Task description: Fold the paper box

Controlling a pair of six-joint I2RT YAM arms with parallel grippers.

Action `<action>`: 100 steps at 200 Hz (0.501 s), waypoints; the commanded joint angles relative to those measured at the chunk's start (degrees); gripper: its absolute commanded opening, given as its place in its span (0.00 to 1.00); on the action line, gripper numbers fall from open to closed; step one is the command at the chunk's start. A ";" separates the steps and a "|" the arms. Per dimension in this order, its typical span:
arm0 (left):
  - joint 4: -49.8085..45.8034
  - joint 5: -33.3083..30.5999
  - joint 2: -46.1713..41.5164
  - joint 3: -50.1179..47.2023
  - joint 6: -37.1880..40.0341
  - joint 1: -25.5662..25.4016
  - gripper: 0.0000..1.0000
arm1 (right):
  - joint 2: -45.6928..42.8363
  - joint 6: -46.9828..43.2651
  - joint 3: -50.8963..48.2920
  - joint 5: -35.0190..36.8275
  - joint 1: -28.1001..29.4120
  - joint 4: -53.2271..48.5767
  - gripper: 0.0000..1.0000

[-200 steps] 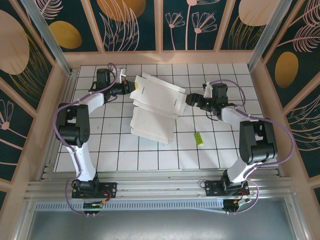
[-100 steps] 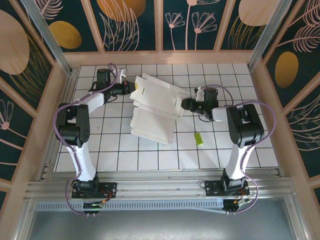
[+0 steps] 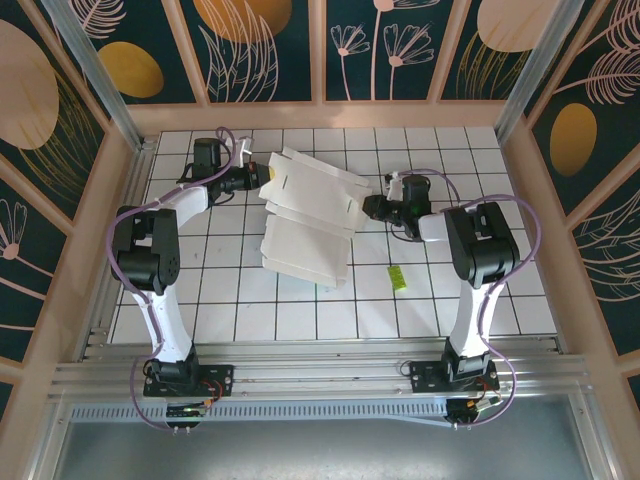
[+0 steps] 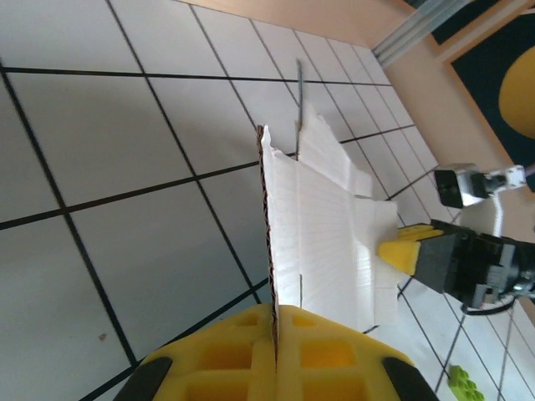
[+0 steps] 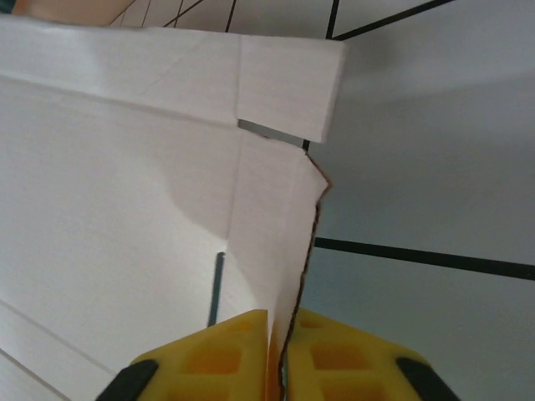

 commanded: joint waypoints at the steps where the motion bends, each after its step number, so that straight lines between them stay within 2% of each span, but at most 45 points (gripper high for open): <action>1: -0.94 -4.98 -3.30 0.48 0.22 -0.40 0.14 | -7.11 -3.49 -0.72 5.08 0.69 1.07 0.05; 22: 0.24 -9.38 -7.60 -1.96 -2.56 -0.40 0.43 | -13.86 -8.79 -3.00 12.22 2.29 0.46 0.00; 46: 4.77 -14.96 -14.80 -7.85 -11.23 -0.40 0.61 | -20.81 -16.71 -6.55 21.30 5.62 3.08 0.00; 71: 3.97 -23.57 -22.79 -12.73 -29.18 -0.40 0.61 | -24.58 -23.05 -11.27 27.97 9.21 10.34 0.00; 100: 6.92 -20.21 -24.79 -17.35 -52.07 -2.38 0.57 | -25.21 -28.97 -16.66 32.65 13.19 20.71 0.00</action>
